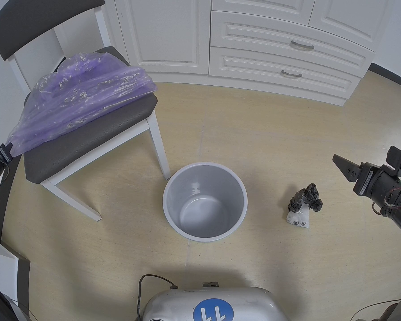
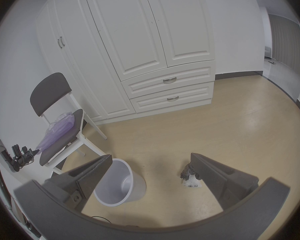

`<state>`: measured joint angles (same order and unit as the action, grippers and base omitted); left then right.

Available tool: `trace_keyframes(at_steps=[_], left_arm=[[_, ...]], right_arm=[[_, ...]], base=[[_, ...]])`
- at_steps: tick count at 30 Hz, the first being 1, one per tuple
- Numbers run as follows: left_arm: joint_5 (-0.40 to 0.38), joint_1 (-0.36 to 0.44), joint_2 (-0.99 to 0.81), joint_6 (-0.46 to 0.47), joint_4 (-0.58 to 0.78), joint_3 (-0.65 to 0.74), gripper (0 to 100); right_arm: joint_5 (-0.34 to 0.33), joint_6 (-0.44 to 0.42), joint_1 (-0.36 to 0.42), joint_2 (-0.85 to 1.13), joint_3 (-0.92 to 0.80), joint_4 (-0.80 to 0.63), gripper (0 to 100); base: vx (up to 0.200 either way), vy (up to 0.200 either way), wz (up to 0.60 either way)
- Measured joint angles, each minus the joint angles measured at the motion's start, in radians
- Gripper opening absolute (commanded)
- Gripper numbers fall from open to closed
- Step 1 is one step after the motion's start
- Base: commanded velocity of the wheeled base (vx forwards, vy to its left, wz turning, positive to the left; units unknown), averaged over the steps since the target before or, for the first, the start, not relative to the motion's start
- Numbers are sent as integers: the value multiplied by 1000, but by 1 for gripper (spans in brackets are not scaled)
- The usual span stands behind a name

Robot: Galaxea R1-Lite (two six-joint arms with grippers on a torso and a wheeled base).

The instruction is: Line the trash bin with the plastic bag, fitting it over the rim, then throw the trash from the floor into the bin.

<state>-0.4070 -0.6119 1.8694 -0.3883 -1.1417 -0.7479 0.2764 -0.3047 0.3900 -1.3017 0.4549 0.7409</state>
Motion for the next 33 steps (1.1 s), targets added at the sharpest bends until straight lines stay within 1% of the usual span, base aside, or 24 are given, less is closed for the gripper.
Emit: trace_keyframes(at_steps=[4,8,11,15,20,27,30,33], left_arm=[[-7,0,-4,1,-73,23,0],[-43,3,-29,0,-188,82,0],[-81,16,-78,0,-224,140,0],[-111,54,-171,1,-227,203,0],[-127,148,-300,8,-205,261,0],[-136,317,-497,13,-167,321,0],[-137,384,-588,14,-97,339,0],[-138,449,-680,14,30,347,0]], right_arm=[[6,2,12,0,0,1,100],[24,29,59,0,21,3,100],[57,66,103,-4,53,4,100],[95,96,161,-15,83,6,100],[117,115,232,-23,88,10,100],[120,124,284,-23,64,13,100],[119,136,305,-24,48,34,100],[118,148,325,-28,31,61,100]], base=[[0,0,0],[0,0,0],[0,0,0],[0,0,0],[0,0,0],[0,0,0],[0,0,0],[0,0,0]])
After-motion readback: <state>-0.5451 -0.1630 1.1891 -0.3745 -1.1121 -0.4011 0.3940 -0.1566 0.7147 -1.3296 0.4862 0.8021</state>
